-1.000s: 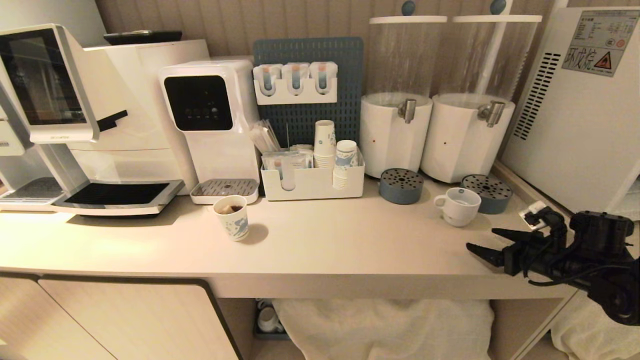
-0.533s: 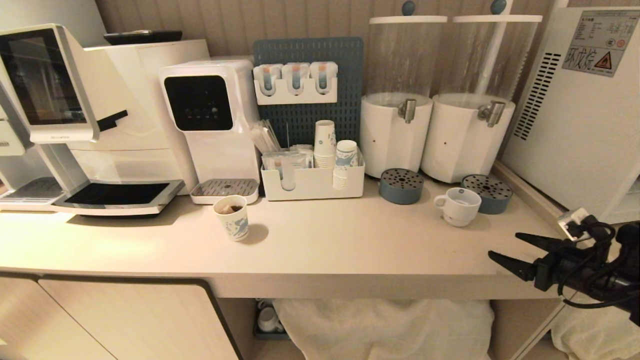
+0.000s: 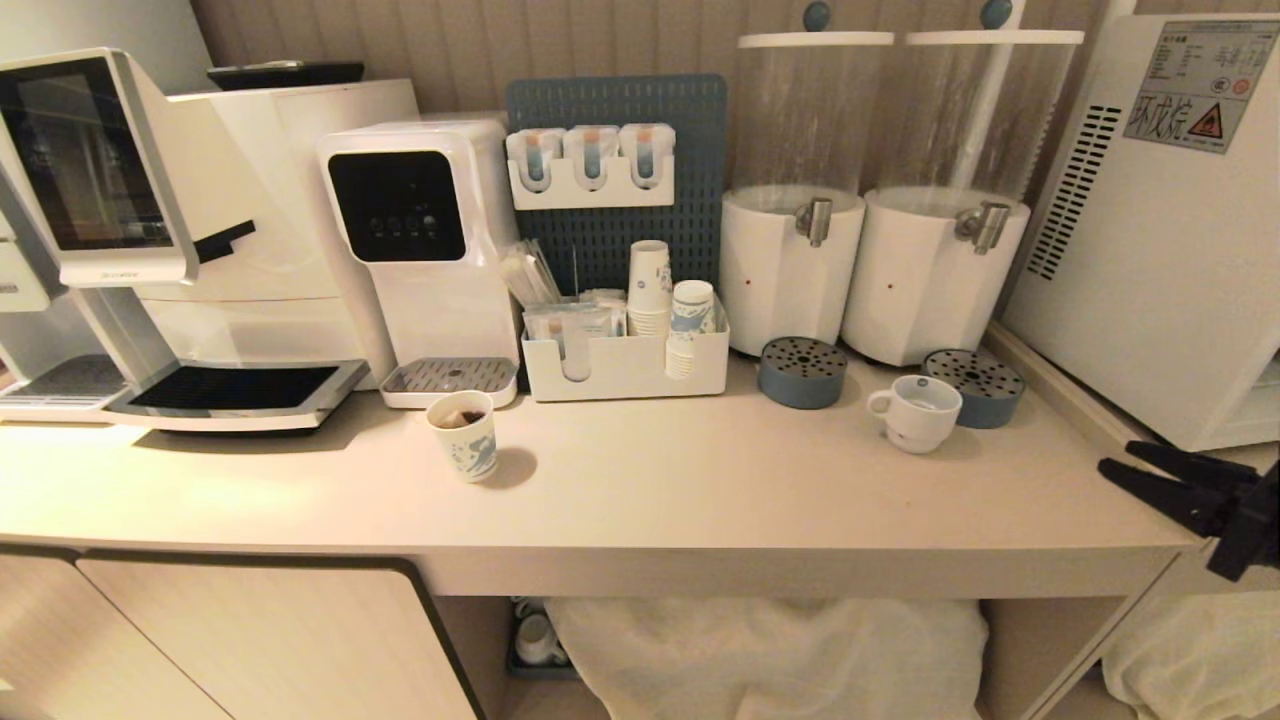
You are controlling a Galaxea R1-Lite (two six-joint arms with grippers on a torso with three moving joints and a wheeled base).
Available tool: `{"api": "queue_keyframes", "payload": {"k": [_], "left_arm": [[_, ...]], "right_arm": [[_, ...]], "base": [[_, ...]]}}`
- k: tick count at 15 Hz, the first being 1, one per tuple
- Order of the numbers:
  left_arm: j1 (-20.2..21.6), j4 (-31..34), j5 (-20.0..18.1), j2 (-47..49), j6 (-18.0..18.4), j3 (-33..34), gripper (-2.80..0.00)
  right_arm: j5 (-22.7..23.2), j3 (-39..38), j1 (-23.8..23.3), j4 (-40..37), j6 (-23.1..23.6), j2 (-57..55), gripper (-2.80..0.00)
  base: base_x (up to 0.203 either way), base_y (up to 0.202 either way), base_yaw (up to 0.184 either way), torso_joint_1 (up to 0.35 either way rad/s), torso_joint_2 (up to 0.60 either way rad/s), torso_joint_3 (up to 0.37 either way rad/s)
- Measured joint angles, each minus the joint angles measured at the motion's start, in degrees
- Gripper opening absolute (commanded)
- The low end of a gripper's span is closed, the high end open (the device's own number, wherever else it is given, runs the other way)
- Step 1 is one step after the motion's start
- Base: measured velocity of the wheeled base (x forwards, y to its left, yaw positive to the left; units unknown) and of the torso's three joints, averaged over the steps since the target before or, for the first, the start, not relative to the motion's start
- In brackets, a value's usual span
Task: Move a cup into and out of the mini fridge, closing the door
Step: Close the freezer door
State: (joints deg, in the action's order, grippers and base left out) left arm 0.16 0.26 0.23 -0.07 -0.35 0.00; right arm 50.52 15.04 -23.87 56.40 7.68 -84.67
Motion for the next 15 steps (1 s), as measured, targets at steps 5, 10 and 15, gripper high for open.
{"api": "queue_keyframes", "payload": {"k": [5, 10, 15], "left_arm": [[0.0, -0.01, -0.01, 0.0, -0.05, 0.0, -2.8], [0.0, -0.01, -0.17, 0.0, 0.62, 0.0, -2.8], [-0.02, -8.24, 0.1, 0.05, 6.06, -0.05, -2.8]], "right_arm": [[17.96, 12.71, -19.01, -33.48, -7.46, 23.83, -2.8], [34.01, 20.01, -31.85, -47.59, -9.87, 33.59, -2.8], [36.7, 22.15, -32.28, -46.48, -15.83, 36.19, -2.8]], "base": [[0.0, 0.0, 0.0, 0.0, 0.0, 0.0], [0.0, 0.0, 0.0, 0.0, 0.0, 0.0], [0.0, 0.0, 0.0, 0.0, 0.0, 0.0]]}}
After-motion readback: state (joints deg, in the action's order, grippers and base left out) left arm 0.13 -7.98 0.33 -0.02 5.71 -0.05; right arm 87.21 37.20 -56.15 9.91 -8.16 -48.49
